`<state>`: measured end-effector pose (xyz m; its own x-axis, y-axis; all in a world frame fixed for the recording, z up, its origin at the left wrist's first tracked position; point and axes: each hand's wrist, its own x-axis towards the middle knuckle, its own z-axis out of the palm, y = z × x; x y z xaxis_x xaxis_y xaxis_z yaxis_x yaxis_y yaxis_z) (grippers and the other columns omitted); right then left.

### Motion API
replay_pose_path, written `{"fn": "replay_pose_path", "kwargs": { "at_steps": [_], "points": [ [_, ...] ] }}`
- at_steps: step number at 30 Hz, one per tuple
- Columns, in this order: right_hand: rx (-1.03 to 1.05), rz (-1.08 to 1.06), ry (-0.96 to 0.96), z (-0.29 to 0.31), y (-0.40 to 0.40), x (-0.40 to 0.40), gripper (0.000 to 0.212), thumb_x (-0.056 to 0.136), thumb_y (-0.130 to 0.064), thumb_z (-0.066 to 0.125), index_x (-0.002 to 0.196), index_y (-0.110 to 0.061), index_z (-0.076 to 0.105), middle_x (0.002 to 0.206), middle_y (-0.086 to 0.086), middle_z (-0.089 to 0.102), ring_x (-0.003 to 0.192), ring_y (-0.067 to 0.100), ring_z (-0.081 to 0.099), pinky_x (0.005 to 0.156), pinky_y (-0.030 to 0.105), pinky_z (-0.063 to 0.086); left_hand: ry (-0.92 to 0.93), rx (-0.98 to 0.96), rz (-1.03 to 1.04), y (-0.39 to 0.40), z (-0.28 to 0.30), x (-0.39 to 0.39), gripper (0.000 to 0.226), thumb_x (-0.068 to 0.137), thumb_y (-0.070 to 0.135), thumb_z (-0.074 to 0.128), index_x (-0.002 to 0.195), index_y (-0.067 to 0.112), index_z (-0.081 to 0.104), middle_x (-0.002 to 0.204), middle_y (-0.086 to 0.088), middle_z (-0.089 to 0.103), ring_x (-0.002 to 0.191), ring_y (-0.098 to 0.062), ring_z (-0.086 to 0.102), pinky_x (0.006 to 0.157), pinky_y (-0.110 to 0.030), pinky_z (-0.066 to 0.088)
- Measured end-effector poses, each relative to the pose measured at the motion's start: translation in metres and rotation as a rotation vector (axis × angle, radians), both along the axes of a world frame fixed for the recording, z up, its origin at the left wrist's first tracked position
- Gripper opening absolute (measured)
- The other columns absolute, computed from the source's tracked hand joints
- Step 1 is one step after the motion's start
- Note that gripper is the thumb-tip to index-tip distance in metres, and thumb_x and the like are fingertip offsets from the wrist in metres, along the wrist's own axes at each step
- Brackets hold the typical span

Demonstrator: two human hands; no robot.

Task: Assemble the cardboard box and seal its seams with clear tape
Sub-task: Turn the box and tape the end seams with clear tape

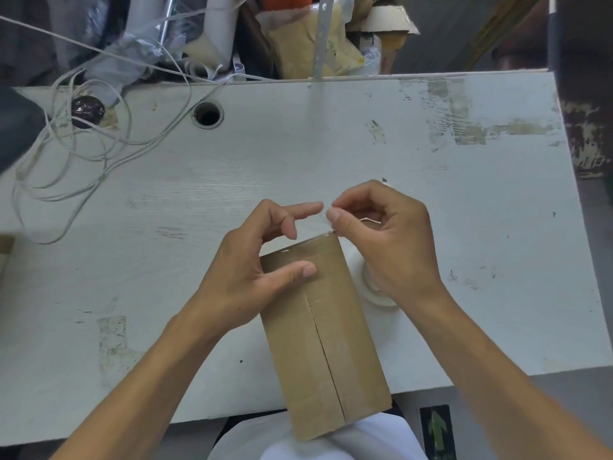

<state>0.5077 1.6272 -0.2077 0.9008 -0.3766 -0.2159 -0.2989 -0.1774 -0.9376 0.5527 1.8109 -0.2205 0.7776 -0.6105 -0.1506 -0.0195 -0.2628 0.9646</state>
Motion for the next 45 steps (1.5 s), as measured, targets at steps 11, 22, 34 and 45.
{"fn": "replay_pose_path", "kwargs": {
  "at_steps": [11,22,34,45],
  "points": [
    [-0.064,-0.153,-0.002,-0.005,-0.023,0.024,0.012,0.082,-0.020,0.079,0.075,-0.017,0.070,0.062,0.000,0.060,0.046,0.012,0.053,0.051,0.024,0.043,0.053,0.104,0.148,0.005,0.001,-0.006,0.022,0.078,0.025,0.079,0.095,0.028,0.066,0.106,0.017,0.071,0.109,-0.008,0.065,0.095,-0.033,0.051],
    [0.018,-0.129,0.016,-0.010,-0.033,0.022,0.008,0.085,-0.003,0.070,0.084,-0.010,0.070,0.075,0.002,0.073,0.070,0.017,0.073,0.071,0.034,0.060,0.012,0.129,0.351,-0.008,-0.005,-0.030,0.025,0.078,0.013,0.083,0.094,0.026,0.069,0.101,0.018,0.072,0.099,-0.006,0.068,0.083,-0.016,0.051],
    [-0.181,-0.039,-0.001,-0.005,-0.038,0.016,0.008,0.082,-0.014,0.072,0.079,-0.020,0.068,0.074,-0.013,0.067,0.068,0.000,0.060,0.067,0.015,0.047,-0.064,0.118,0.418,-0.011,-0.008,-0.041,0.022,0.078,0.015,0.083,0.094,0.024,0.070,0.097,0.014,0.073,0.096,-0.007,0.068,0.080,-0.015,0.049],
    [-0.337,0.111,0.017,0.007,-0.025,-0.012,0.024,0.093,-0.019,0.062,0.115,-0.024,0.070,0.112,-0.017,0.065,0.109,-0.001,0.058,0.099,0.028,0.048,-0.122,0.106,0.479,-0.013,-0.010,-0.049,0.017,0.080,0.017,0.080,0.092,0.022,0.069,0.091,0.016,0.071,0.089,-0.003,0.065,0.075,-0.012,0.047]
  ]
}}
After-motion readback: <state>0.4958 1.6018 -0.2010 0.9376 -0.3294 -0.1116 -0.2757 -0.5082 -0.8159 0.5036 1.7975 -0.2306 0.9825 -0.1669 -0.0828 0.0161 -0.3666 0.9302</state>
